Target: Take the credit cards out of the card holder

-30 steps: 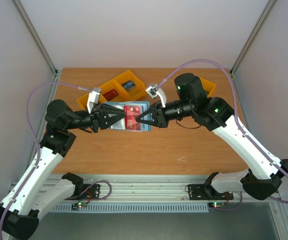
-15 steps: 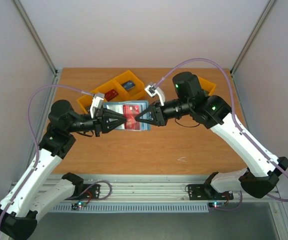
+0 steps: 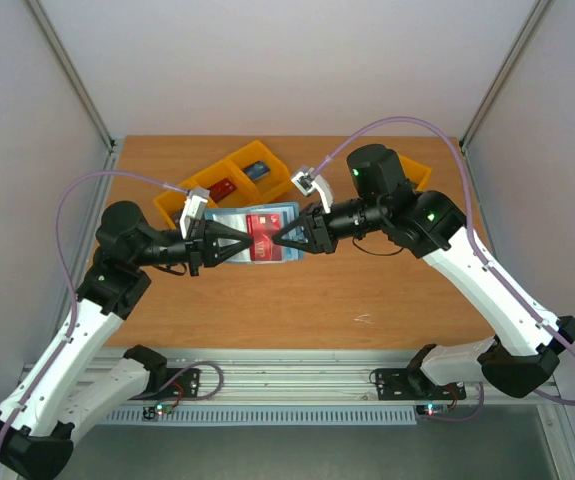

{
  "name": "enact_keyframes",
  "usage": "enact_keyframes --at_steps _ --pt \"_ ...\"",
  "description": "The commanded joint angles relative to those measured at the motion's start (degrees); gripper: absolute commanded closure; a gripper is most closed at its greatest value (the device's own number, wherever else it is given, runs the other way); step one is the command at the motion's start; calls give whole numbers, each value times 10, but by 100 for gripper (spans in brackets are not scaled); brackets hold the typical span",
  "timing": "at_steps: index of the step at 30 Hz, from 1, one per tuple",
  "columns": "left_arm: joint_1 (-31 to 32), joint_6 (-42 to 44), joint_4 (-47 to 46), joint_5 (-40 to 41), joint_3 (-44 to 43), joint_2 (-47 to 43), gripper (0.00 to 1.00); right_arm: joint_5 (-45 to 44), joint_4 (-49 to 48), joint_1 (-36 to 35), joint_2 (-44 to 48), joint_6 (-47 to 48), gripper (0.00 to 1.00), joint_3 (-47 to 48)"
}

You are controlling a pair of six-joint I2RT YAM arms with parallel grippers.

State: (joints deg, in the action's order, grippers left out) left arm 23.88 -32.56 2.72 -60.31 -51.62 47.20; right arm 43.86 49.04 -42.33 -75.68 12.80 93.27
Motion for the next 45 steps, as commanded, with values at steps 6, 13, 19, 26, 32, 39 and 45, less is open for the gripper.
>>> enact_keyframes --at_steps 6,13,19,26,32,39,45 --pt "-7 -20 -48 -26 9 -11 100 -17 12 10 36 22 75 2" --pt "-12 -27 -52 -28 12 -11 100 0 16 12 39 22 83 -1" --pt "-14 -27 -54 -34 13 -11 100 2 17 13 41 28 97 0" --pt "-15 -32 -77 -41 18 -10 98 11 15 13 35 22 99 2" --pt "-14 -44 -87 -33 20 -8 86 19 6 13 24 20 99 6" --pt "-14 -49 -81 -17 20 -10 100 8 17 13 26 28 99 5" --pt "-19 -36 -55 -21 17 -14 100 4 31 28 45 37 99 -4"
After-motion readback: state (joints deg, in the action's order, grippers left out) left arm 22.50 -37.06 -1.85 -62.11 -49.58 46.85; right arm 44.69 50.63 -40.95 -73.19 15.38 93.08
